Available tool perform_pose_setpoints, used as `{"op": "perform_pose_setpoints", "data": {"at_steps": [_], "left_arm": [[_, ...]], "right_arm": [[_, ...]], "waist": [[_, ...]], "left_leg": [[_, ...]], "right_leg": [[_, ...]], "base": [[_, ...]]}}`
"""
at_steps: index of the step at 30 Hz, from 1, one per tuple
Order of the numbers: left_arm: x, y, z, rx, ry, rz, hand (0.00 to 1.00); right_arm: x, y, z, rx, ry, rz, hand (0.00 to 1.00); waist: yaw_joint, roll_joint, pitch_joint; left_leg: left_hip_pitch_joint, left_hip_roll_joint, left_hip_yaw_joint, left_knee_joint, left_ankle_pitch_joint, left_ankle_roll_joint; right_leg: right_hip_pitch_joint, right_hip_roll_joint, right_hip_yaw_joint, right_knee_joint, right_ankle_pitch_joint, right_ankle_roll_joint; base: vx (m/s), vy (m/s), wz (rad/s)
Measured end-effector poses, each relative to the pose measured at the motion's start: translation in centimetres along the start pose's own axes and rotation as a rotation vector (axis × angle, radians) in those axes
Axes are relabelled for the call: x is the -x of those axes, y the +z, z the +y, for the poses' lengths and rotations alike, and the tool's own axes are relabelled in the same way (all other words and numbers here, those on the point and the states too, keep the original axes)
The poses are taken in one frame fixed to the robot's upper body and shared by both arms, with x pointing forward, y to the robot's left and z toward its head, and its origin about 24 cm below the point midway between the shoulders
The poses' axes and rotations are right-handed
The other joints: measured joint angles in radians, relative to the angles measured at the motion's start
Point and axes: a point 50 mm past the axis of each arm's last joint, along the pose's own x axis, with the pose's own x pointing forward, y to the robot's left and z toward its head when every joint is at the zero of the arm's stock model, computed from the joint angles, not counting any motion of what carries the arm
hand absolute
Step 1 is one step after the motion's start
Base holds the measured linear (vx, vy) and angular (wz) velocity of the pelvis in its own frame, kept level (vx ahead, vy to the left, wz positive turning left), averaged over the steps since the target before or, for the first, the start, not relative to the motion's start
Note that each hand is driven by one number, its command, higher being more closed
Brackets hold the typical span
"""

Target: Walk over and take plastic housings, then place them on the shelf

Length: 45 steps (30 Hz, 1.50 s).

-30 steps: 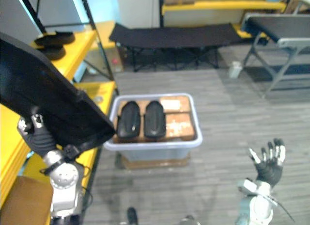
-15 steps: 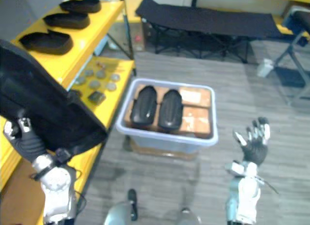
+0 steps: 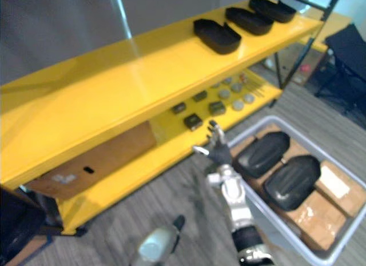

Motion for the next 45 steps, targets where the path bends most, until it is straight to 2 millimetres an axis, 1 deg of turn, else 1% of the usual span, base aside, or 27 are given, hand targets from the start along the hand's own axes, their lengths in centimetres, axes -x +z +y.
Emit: {"op": "perform_pose_setpoints", "data": {"at_steps": [2,5,9,11,13,15,16,18,19,22,24,25,26,27,28,30,32,34,36,38,39,40,41,42,43,44,45], "left_arm": [[0.2,0.1,0.0,0.019,-0.004,-0.006,1.0],[-0.1,0.9,-1.1,0.081,-0.03,-0.042,1.0],[-0.3,1.4,-2.1,0.141,-0.056,-0.063,1.0],[-0.4,2.0,-2.4,0.183,-0.074,-0.076,1.0],[-0.9,2.7,-3.5,0.251,-0.178,-0.111,1.0],[-1.3,3.5,-5.3,0.324,-0.316,-0.157,1.0],[-1.4,4.1,-6.4,0.356,-0.393,-0.188,1.0],[-1.2,4.7,-7.8,0.401,-0.485,-0.212,1.0],[-1.0,4.9,-8.3,0.418,-0.516,-0.221,1.0],[-0.8,5.7,-9.1,0.453,-0.571,-0.249,1.0],[-0.4,6.4,-10.4,0.507,-0.616,-0.265,1.0],[-0.3,6.6,-10.7,0.524,-0.624,-0.269,1.0],[-0.3,6.9,-11.1,0.543,-0.629,-0.278,1.0],[-0.4,7.0,-11.2,0.549,-0.628,-0.285,1.0],[-0.5,6.9,-11.3,0.545,-0.633,-0.285,1.0],[-0.4,6.7,-12.0,0.563,-0.641,-0.269,1.0],[-0.3,6.7,-12.2,0.584,-0.648,-0.254,1.0],[-0.3,6.7,-12.1,0.585,-0.644,-0.251,1.0],[-0.3,6.5,-12.0,0.569,-0.652,-0.241,1.0],[-0.3,6.1,-11.7,0.537,-0.67,-0.221,1.0],[-0.3,6.1,-11.6,0.529,-0.675,-0.222,1.0],[-0.2,5.9,-11.0,0.502,-0.688,-0.219,1.0],[-0.2,5.6,-10.5,0.47,-0.698,-0.214,1.0],[-0.3,5.5,-10.5,0.466,-0.702,-0.211,1.0],[-0.3,5.5,-10.5,0.463,-0.704,-0.211,1.0],[-0.5,5.7,-10.5,0.462,-0.705,-0.223,1.0],[-0.8,5.9,-10.6,0.461,-0.699,-0.24,1.0]], "right_arm": [[0.0,0.0,-0.1,0.011,0.0,0.008,0.0],[1.1,-0.9,-1.9,0.044,-0.06,0.064,0.0],[3.2,-2.0,-4.5,0.069,-0.171,0.125,0.0],[3.8,-2.2,-5.0,0.074,-0.188,0.139,0.0],[4.8,-2.6,-5.5,0.077,-0.209,0.161,0.0],[6.2,-2.6,-6.4,0.082,-0.25,0.164,0.0],[6.4,-2.2,-6.9,0.099,-0.266,0.148,0.0],[6.1,-1.1,-7.6,0.125,-0.271,0.09,0.0],[5.7,-0.6,-7.9,0.141,-0.266,0.064,0.0],[4.0,1.1,-8.1,0.163,-0.251,-0.024,0.0],[2.5,2.6,-8.1,0.161,-0.263,-0.091,0.0],[2.2,2.8,-8.1,0.161,-0.264,-0.103,0.0],[1.6,3.5,-8.0,0.162,-0.264,-0.133,0.0],[1.1,4.5,-7.9,0.169,-0.254,-0.175,0.0],[1.0,5.0,-7.8,0.169,-0.252,-0.194,0.0],[0.5,6.4,-7.9,0.173,-0.25,-0.255,0.0],[0.4,6.5,-7.9,0.174,-0.249,-0.258,0.0],[0.4,6.5,-7.8,0.183,-0.231,-0.254,0.0],[0.5,6.3,-7.7,0.199,-0.202,-0.244,0.0],[0.9,5.9,-7.7,0.197,-0.197,-0.231,0.0],[1.2,5.8,-7.7,0.196,-0.197,-0.227,0.0],[2.1,5.3,-7.8,0.191,-0.206,-0.216,0.0],[3.1,4.9,-7.8,0.185,-0.217,-0.2,0.0],[3.5,4.5,-7.9,0.181,-0.225,-0.184,0.0],[3.8,4.1,-7.8,0.176,-0.232,-0.168,0.0],[3.8,4.2,-7.8,0.183,-0.232,-0.171,0.0],[3.5,4.5,-7.9,0.196,-0.228,-0.185,0.0]], "waist": [[-0.004,-0.017,-0.017],[-0.028,-0.044,-0.036],[-0.041,-0.046,-0.036],[-0.048,-0.044,-0.033],[-0.07,-0.038,-0.028],[-0.093,-0.03,-0.021],[-0.115,-0.035,-0.02],[-0.127,-0.036,-0.012],[-0.128,-0.034,-0.006],[-0.134,0.013,0.049],[-0.153,0.046,0.098],[-0.156,0.042,0.103],[-0.165,0.032,0.121],[-0.168,0.042,0.14],[-0.174,0.04,0.144],[-0.18,0.033,0.151],[-0.195,0.032,0.152],[-0.202,0.032,0.153],[-0.2,0.032,0.154],[-0.188,0.022,0.16],[-0.187,0.007,0.165],[-0.176,0.014,0.162],[-0.178,0.022,0.159],[-0.179,0.017,0.16],[-0.183,0.012,0.158],[-0.191,0.011,0.158],[-0.194,0.011,0.156]], "left_leg": [[-0.008,-0.016,-0.012,0.008,-0.006,0.002],[-0.057,-0.046,-0.051,0.043,-0.011,0.01],[-0.079,-0.05,-0.013,0.049,-0.006,0.023],[-0.074,-0.044,0.009,0.05,-0.004,0.026],[-0.039,-0.06,-0.028,0.037,0.001,0.037],[-0.018,-0.06,-0.054,0.001,0.012,0.053],[-0.015,-0.053,-0.047,-0.037,0.025,0.069],[-0.018,-0.048,-0.01,-0.084,0.065,0.071],[-0.024,-0.04,0.012,-0.093,0.096,0.064],[-0.066,-0.006,0.036,-0.105,0.139,0.046],[-0.075,0.025,0.047,-0.162,0.146,0.044],[-0.075,0.033,0.065,-0.181,0.144,0.042],[-0.095,0.039,0.096,-0.127,0.123,0.065],[-0.094,0.04,0.108,-0.042,0.108,0.069],[-0.097,0.04,0.118,-0.044,0.114,0.047],[-0.101,0.032,0.143,-0.06,0.121,0.05],[-0.1,0.018,0.147,-0.054,0.118,0.054],[-0.1,0.01,0.149,-0.028,0.098,0.059],[-0.101,0.008,0.154,0.032,0.043,0.062],[-0.111,0.002,0.171,0.116,-0.017,0.063],[-0.127,0.001,0.175,0.169,-0.04,0.086],[-0.146,0.004,0.191,0.301,-0.131,0.123],[-0.156,0.006,0.182,0.344,-0.201,0.107],[-0.159,-0.004,0.163,0.357,-0.217,0.114],[-0.16,-0.015,0.131,0.356,-0.228,0.12],[-0.152,-0.015,0.101,0.34,-0.231,0.125],[-0.13,-0.022,0.067,0.317,-0.227,0.132]], "right_leg": [[0.006,0.001,-0.012,-0.004,-0.01,-0.015],[0.03,0.013,-0.095,-0.003,-0.013,-0.005],[0.048,0.001,-0.146,0.032,-0.012,-0.005],[0.048,-0.02,-0.125,0.089,-0.011,-0.005],[0.035,-0.035,-0.011,0.196,0.005,-0.031],[0.017,-0.016,0.087,0.251,0.014,-0.057],[0.005,0.017,0.139,0.224,-0.028,-0.064],[-0.012,0.038,0.146,0.157,-0.06,-0.093],[-0.016,0.045,0.169,0.138,-0.073,-0.073],[-0.055,0.07,0.193,0.097,-0.11,-0.027],[-0.113,0.08,0.207,0.115,-0.117,-0.023],[-0.128,0.071,0.217,0.118,-0.117,-0.029],[-0.145,0.057,0.225,0.124,-0.121,-0.038],[-0.149,0.057,0.246,0.148,-0.13,-0.031],[-0.159,0.047,0.252,0.169,-0.138,-0.024],[-0.202,0.017,0.283,0.205,-0.141,-0.016],[-0.198,0.005,0.291,0.209,-0.139,-0.013],[-0.186,-0.001,0.291,0.207,-0.139,-0.013],[-0.153,-0.001,0.286,0.195,-0.143,-0.018],[-0.115,-0.014,0.272,0.182,-0.179,-0.051],[-0.11,-0.018,0.269,0.182,-0.187,-0.063],[-0.09,-0.012,0.268,0.195,-0.197,-0.075],[-0.112,-0.005,0.286,0.312,-0.187,-0.081],[-0.146,-0.013,0.309,0.386,-0.171,-0.105],[-0.219,-0.022,0.34,0.519,-0.092,-0.15],[-0.271,-0.026,0.355,0.61,-0.039,-0.169],[-0.305,-0.005,0.389,0.606,-0.115,-0.115]], "base": [[-0.02,0.009,0.27],[-0.02,0.005,0.69],[-0.01,0.063,0.62],[0.01,0.102,0.39],[-0.01,0.082,0.54],[-0.04,-0.02,0.88],[-0.07,-0.091,0.9],[-0.1,-0.119,0.3],[-0.12,-0.095,-0.2],[-0.19,-0.084,-0.35],[-0.19,-0.014,-0.18],[-0.15,0.074,-0.24],[-0.09,0.083,-0.4],[-0.06,0.08,-0.36],[-0.01,0.044,-0.27],[0.03,0.064,-0.24],[0.05,0.057,-0.05],[0.06,0.065,0.04],[0.04,0.052,-0.06],[0.06,0.086,-0.02],[0.12,0.12,-0.02],[0.2,0.11,0.16],[0.24,0.122,0.3],[0.26,0.146,0.59],[0.25,0.166,0.66],[0.28,0.144,0.8],[0.24,0.078,0.67]]}}
